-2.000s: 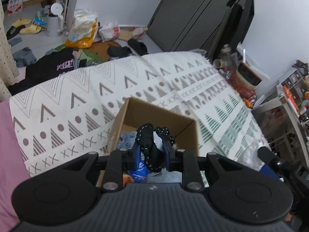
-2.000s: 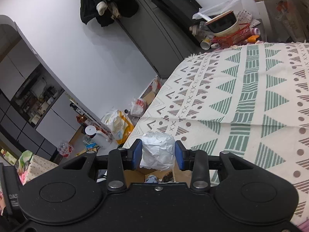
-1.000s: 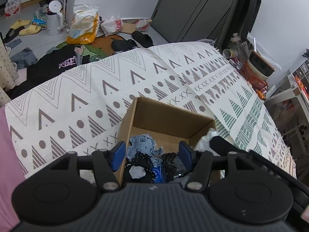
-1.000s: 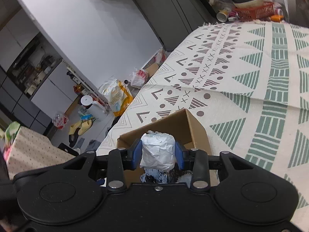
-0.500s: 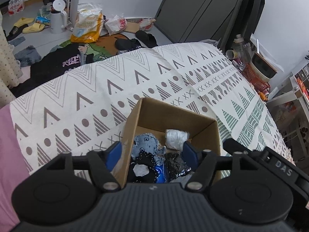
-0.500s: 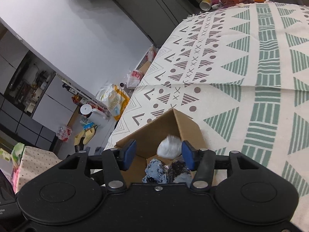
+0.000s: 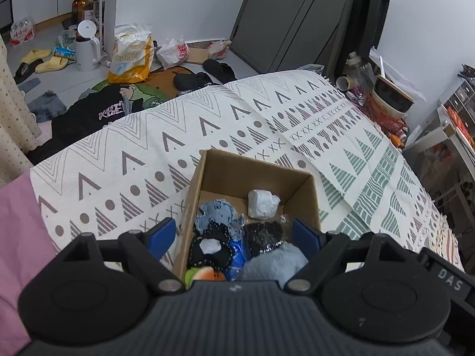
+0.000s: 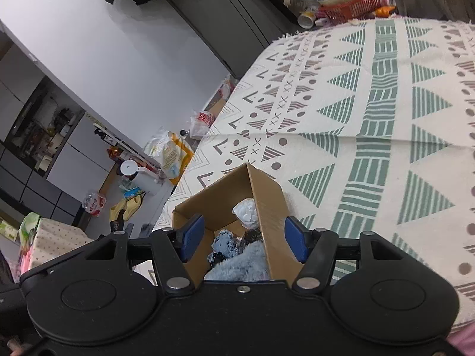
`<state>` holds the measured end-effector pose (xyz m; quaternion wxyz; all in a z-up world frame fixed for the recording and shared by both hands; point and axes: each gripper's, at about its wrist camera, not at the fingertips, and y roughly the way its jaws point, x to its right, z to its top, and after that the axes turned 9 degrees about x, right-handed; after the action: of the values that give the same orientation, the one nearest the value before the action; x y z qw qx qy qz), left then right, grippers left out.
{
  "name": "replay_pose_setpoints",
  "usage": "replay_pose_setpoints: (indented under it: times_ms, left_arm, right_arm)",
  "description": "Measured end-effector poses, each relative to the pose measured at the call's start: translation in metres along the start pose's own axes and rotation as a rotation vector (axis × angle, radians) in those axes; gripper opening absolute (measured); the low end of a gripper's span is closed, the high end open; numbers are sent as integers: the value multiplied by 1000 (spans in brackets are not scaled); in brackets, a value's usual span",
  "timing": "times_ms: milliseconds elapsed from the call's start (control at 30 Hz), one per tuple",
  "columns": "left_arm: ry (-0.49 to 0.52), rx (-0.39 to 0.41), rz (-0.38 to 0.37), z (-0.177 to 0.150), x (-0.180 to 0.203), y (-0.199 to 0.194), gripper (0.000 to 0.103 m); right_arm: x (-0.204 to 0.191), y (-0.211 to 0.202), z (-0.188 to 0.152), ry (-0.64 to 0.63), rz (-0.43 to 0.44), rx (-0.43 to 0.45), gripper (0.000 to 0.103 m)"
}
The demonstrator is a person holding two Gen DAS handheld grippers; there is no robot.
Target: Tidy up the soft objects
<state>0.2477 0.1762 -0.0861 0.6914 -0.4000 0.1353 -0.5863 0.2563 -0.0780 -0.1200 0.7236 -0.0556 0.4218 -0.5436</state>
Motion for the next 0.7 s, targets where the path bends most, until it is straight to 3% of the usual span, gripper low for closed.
replay_pose_setpoints:
  times_ms: [367,433,600,700]
  left_arm:
    - [67,36,0,-18,25,-45,98]
    - [80,42,3,-21,29,-52,99]
    - [96,54,-2,-26,37,-70,100]
    - [118,69,-7,-30,43,-83,100]
  right_arm:
    - [14,-60,9,-60,-8,68,81]
    - [15,-69,11,-70,-11,78,83]
    - [18,-95,14,-98,-24,116,101]
    - [20,-110,16,-113,-24,145,103]
